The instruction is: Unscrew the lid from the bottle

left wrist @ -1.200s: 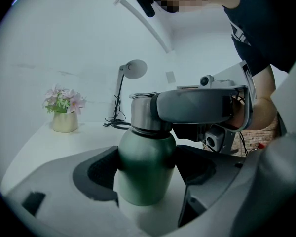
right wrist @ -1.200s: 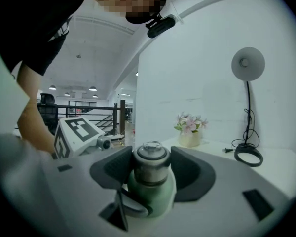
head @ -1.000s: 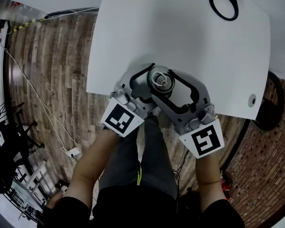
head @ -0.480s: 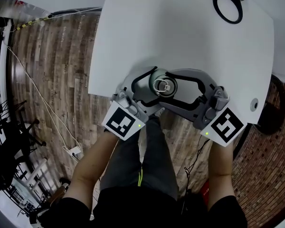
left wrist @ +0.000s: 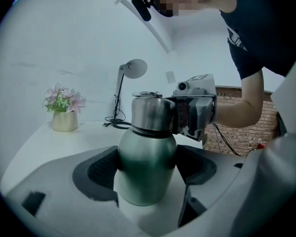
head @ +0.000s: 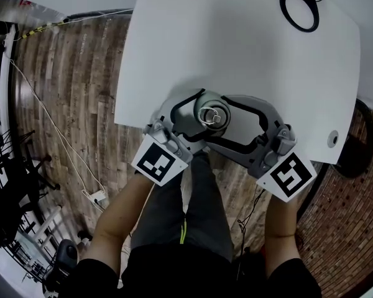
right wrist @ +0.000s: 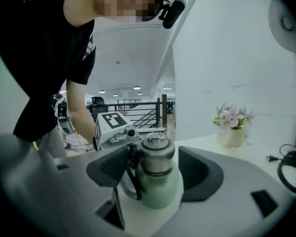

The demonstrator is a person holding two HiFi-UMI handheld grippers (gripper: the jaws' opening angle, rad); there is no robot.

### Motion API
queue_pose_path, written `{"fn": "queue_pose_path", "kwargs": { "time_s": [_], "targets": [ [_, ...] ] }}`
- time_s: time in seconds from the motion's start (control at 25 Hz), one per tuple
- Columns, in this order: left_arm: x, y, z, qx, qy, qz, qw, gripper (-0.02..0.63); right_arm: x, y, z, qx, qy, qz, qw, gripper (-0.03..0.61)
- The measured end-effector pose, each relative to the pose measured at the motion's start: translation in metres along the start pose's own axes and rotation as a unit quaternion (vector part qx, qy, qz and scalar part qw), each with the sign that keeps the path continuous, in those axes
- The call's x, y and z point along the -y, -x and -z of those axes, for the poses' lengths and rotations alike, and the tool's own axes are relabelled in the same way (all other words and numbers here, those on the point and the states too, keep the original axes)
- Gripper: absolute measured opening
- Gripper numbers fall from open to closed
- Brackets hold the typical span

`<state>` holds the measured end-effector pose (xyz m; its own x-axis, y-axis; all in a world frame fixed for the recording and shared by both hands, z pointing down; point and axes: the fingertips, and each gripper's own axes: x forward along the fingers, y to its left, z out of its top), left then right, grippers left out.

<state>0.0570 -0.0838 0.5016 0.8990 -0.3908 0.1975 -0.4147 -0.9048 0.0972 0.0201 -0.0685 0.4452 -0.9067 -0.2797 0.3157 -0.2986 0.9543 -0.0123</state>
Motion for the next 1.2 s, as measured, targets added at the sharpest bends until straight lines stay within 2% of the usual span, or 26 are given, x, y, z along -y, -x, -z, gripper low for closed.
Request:
{"fn": "queue_pose_path", "kwargs": {
  "time_s": [0.04,0.12,0.2,0.32,0.48,0.56,0.68,0.8,0.92,1.04,1.2],
  "targets": [
    [0.000,0.000,-0.001,0.000,-0.001,0.001,1.0000,0.360,-0.001,0.002,-0.001,0.009,-0.013,0.017,1.000,0.299],
    [0.000,0.000,-0.003,0.000,-0.002,0.002,1.0000,0.360,0.005,0.005,-0.006,0.033,-0.036,0.083,0.995,0.301],
    [-0.001,0.000,-0.004,0.000,-0.004,0.002,1.0000,0.360,0.012,0.005,-0.011,0.059,-0.060,0.164,0.983,0.301],
    [-0.001,0.000,-0.004,-0.001,-0.002,0.001,1.0000,0.360,0.014,-0.001,-0.015,0.081,-0.095,0.244,0.962,0.299],
    [-0.002,-0.001,-0.007,0.001,-0.003,0.000,1.0000,0.360,0.029,0.001,-0.007,0.026,-0.055,0.365,0.929,0.298],
    [-0.002,-0.003,-0.007,0.001,-0.003,0.000,1.0000,0.360,0.029,0.001,-0.008,0.020,-0.033,0.382,0.924,0.298],
    [-0.001,-0.003,-0.005,0.001,-0.002,-0.001,1.0000,0.360,0.028,-0.001,-0.010,0.027,-0.030,0.378,0.925,0.272],
    [-0.002,-0.002,-0.004,0.001,0.001,-0.001,1.0000,0.360,0.027,-0.001,-0.008,0.039,-0.055,0.363,0.929,0.270],
    [-0.002,-0.001,-0.003,-0.001,0.000,0.000,1.0000,0.360,0.024,-0.002,-0.007,0.051,-0.062,0.327,0.941,0.268],
    [-0.002,-0.001,-0.004,-0.001,-0.003,0.002,1.0000,0.360,0.020,-0.004,-0.011,0.047,-0.020,0.262,0.964,0.267],
    [-0.003,0.000,-0.005,0.002,0.002,0.002,1.0000,0.360,0.013,-0.011,-0.011,0.018,0.035,0.124,0.992,0.267]
  ]
}}
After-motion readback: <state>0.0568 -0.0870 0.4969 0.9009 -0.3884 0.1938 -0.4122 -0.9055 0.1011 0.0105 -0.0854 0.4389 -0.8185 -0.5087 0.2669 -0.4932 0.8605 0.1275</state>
